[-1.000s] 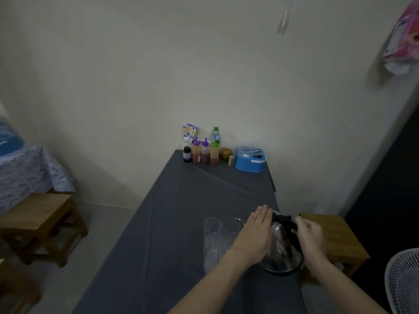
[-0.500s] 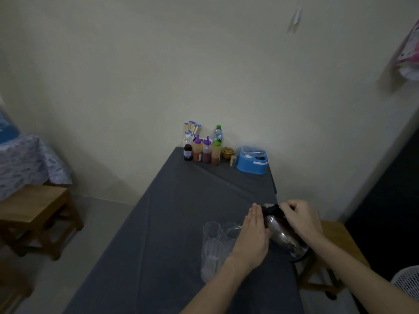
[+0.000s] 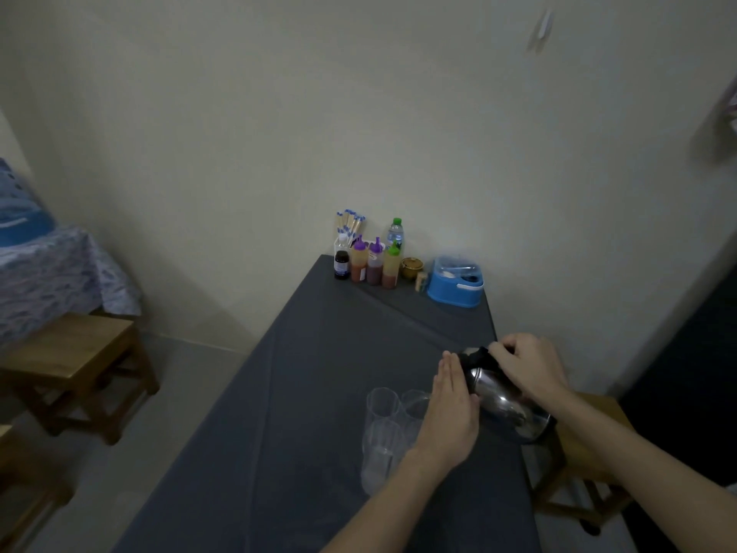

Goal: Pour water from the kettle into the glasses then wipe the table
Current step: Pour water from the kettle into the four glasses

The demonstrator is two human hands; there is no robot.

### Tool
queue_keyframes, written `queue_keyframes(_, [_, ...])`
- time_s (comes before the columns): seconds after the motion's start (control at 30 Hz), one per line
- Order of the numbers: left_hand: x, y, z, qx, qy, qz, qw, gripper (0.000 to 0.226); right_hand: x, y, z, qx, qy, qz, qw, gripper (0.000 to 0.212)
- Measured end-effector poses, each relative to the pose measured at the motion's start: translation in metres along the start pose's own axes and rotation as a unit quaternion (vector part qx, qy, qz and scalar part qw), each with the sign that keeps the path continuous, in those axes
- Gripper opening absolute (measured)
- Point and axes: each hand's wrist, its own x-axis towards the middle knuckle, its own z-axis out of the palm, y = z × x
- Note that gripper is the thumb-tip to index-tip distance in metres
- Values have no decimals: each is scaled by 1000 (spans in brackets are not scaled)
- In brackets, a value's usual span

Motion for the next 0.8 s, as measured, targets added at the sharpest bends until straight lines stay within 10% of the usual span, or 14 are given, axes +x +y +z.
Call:
queue_keyframes(0.17, [2, 0, -3, -12, 15, 11, 1000, 110, 0, -1, -2, -17, 13, -14, 1000, 32])
queue_keyframes(0.3, [1, 2, -2, -6, 7, 0, 1000, 77, 0, 1, -3, -21, 9, -22, 1000, 27])
queue_keyframes(0.6, [-1, 6, -1, -36, 13, 14, 999, 105, -2, 1, -10, -51, 26, -46, 997, 25])
queue_keyframes(0.8, [0, 7, 3, -22, 10, 15, 1000, 67, -6, -1, -17, -73, 34, -62, 995, 25])
